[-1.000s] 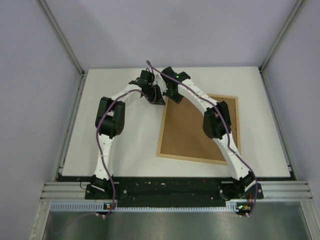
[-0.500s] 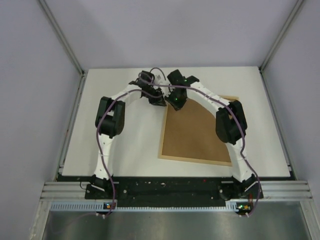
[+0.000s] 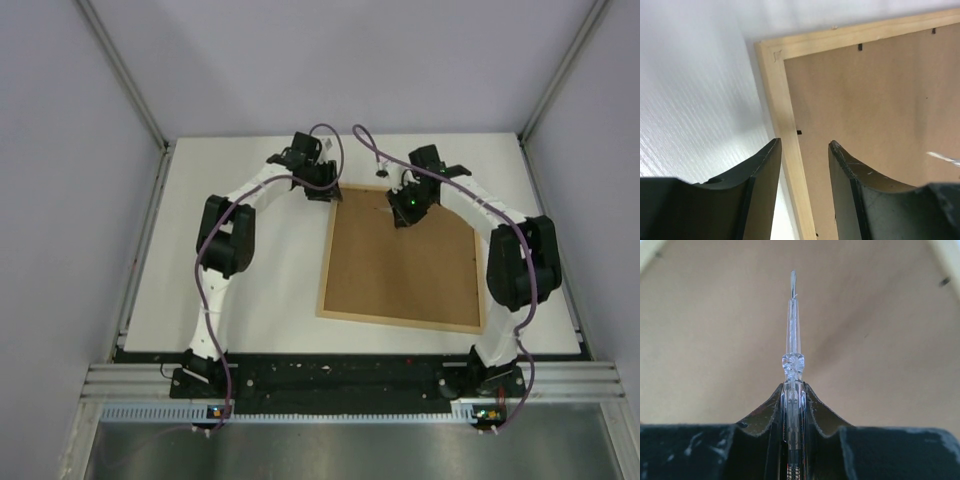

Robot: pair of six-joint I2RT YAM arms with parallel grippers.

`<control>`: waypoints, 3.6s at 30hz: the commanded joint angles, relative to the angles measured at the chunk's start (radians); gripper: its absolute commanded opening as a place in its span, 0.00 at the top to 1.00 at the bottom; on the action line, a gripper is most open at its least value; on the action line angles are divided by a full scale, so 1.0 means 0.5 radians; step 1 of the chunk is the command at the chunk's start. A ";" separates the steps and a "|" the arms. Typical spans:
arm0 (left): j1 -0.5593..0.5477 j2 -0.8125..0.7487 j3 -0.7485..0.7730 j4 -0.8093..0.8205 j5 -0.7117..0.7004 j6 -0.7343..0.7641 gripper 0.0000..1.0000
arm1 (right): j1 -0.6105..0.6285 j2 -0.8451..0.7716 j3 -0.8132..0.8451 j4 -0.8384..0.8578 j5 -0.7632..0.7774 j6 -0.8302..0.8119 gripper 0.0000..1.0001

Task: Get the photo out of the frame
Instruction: Release the photo frame item from the photo frame, then adjust the photo frame at the center of the board.

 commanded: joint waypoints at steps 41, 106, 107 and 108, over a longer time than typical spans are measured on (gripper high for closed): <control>-0.334 0.237 0.535 -0.543 -0.981 0.362 0.43 | -0.221 0.150 -0.348 0.336 -0.294 0.172 1.00; -0.091 0.154 0.461 0.006 -0.534 0.197 0.22 | -0.500 -0.335 -0.476 0.415 0.579 0.353 1.00; -0.091 0.157 0.473 0.025 -0.528 0.200 0.22 | -0.518 -0.341 -0.492 0.449 0.686 0.386 1.00; -0.091 0.169 0.495 0.037 -0.524 0.209 0.22 | -0.546 -0.344 -0.504 0.477 0.757 0.423 1.00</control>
